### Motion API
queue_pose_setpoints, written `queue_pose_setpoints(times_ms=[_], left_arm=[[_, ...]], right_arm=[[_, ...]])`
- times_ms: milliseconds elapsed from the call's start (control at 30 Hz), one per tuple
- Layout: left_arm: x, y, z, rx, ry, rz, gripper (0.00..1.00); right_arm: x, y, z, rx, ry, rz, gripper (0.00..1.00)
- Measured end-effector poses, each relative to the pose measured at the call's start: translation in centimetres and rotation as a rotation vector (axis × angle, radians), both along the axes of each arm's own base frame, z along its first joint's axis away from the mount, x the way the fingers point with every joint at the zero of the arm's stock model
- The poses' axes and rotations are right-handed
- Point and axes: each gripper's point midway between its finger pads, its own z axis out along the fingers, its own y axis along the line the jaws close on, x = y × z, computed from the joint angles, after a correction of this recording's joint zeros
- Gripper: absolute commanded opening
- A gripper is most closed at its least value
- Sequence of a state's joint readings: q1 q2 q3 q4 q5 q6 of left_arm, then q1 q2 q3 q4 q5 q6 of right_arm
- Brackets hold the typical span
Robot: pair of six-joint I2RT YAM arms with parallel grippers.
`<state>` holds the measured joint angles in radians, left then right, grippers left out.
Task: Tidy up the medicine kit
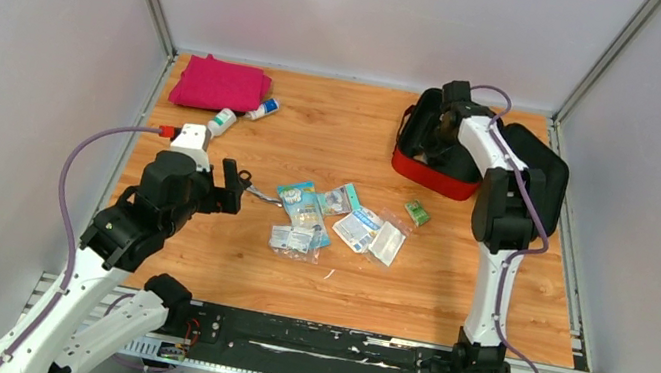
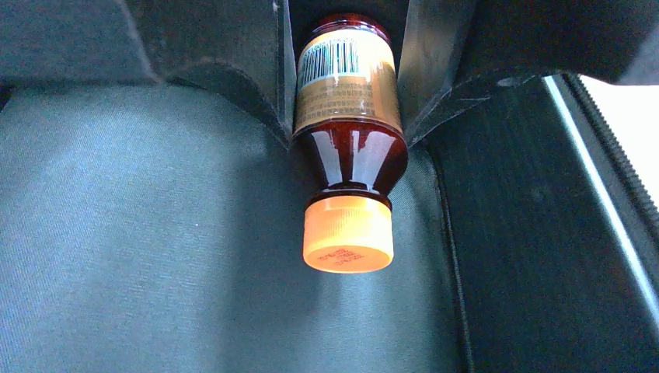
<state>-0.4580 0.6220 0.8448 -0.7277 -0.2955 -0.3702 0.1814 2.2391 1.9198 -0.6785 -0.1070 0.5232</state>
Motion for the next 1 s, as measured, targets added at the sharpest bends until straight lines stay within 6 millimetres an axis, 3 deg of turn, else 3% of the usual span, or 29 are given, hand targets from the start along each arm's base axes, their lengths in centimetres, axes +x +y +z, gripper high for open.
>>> queue_pose_setpoints(times_ms=[133, 233, 433, 800, 1000], left_arm=[[0.0, 0.0, 0.0, 0.0, 0.001, 0.0, 1.0], [0.0, 0.0, 0.0, 0.001, 0.001, 0.0, 1.0], [0.0, 0.0, 0.0, 0.0, 0.001, 0.0, 1.0], [0.0, 0.0, 0.0, 0.001, 0.001, 0.0, 1.0], [0.0, 0.0, 0.0, 0.001, 0.001, 0.0, 1.0]], right_arm=[[-2.4, 0.5, -0.3, -0.004, 0.042, 0.023, 0.16], [-3.3, 0.6, 0.7, -0.004, 0.036, 0.036, 0.2], [-3.2, 0.8, 2.3, -0.003, 0.003, 0.048, 0.36], [-3.4, 1.2, -0.9, 0.0, 0.07, 0.086, 0.45], [-3.2, 1.7, -0.5, 0.017, 0.063, 0.115, 0.55]])
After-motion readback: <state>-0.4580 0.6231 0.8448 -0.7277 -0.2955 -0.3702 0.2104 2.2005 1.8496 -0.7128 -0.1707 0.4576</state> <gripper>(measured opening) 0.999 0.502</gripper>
